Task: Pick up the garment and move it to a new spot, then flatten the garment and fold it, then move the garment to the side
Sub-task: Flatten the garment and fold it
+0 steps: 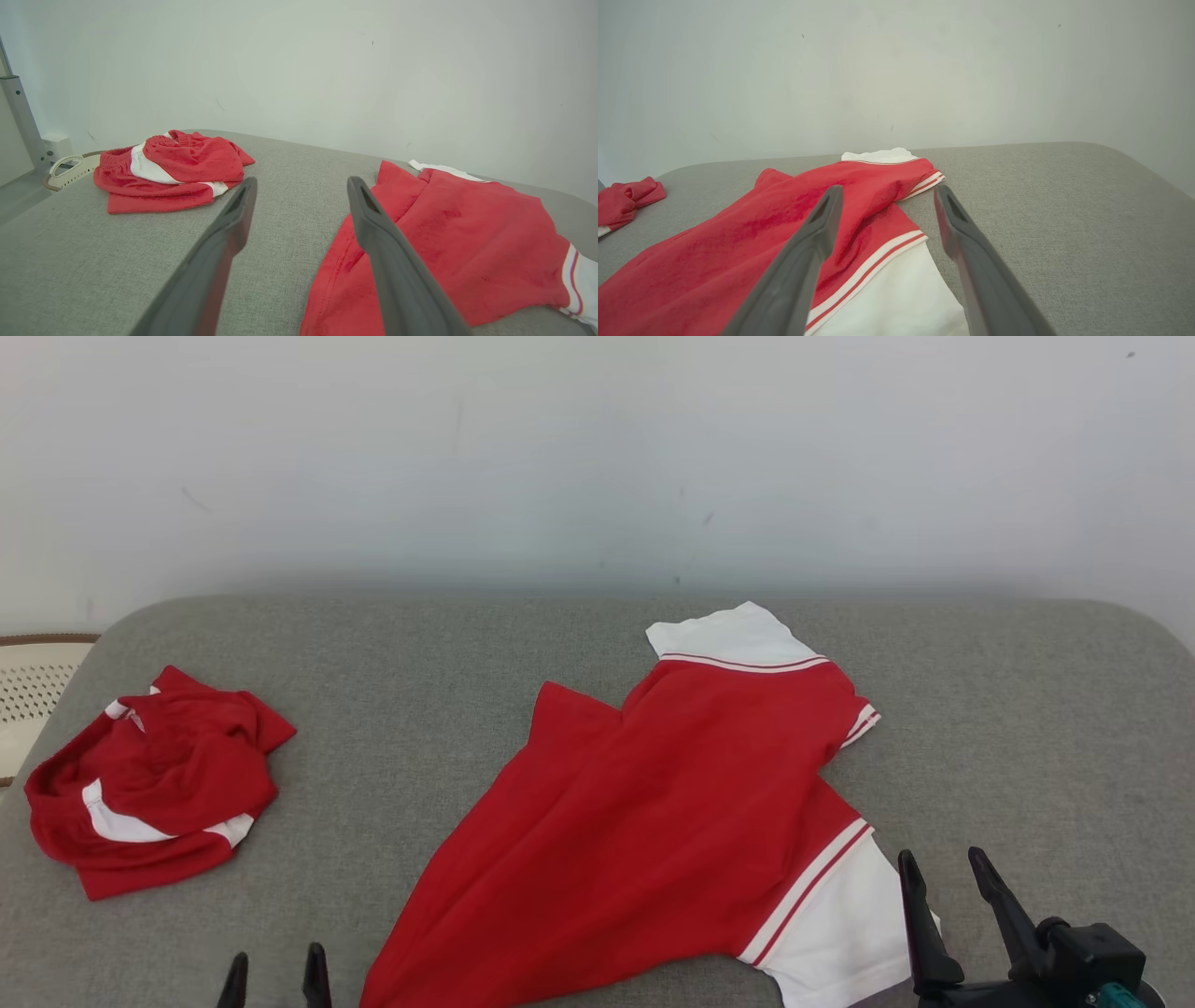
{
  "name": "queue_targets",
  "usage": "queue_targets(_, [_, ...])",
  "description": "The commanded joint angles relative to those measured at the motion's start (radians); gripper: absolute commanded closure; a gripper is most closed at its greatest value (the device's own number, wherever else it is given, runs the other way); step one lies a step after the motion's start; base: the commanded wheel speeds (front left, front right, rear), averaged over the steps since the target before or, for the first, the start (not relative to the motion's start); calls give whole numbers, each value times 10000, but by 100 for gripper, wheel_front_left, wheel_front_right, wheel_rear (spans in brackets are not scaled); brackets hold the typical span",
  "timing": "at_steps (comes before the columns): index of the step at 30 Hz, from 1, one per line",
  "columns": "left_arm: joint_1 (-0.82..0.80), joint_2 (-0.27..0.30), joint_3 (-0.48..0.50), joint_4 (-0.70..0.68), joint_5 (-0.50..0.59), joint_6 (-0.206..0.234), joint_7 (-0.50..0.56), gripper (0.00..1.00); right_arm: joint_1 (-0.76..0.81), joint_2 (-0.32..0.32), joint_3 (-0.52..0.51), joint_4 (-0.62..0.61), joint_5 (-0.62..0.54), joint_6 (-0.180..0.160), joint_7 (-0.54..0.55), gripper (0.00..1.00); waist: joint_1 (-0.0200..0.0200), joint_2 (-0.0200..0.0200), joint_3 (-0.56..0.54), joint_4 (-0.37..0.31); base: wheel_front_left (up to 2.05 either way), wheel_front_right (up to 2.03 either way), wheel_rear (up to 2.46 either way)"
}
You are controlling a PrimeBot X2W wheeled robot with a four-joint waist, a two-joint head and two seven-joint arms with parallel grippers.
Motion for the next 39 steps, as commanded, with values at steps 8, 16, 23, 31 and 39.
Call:
queue_targets(8, [18,312,-216,521,145,-236,164,0,119,42,-65,61,18,-3,310,0,0,0,-104,-8,0,0,0])
queue_targets(16, [-123,492,-238,553,167,-179,361,0,101,88,-96,101,-8,-3,406,0,0,0,-178,30,0,0,0])
queue_targets(23, [-124,566,-301,598,69,-232,386,0,71,110,-109,190,3,-3,444,0,0,0,-219,56,0,0,0])
queue_targets(31, [-174,602,-409,573,11,-232,421,0,46,119,-119,191,-43,-3,504,0,0,0,-194,70,0,0,0])
queue_targets(39, [-210,647,-448,576,-24,-173,419,0,31,113,-143,213,-61,-3,513,0,0,0,-162,72,0,0,0])
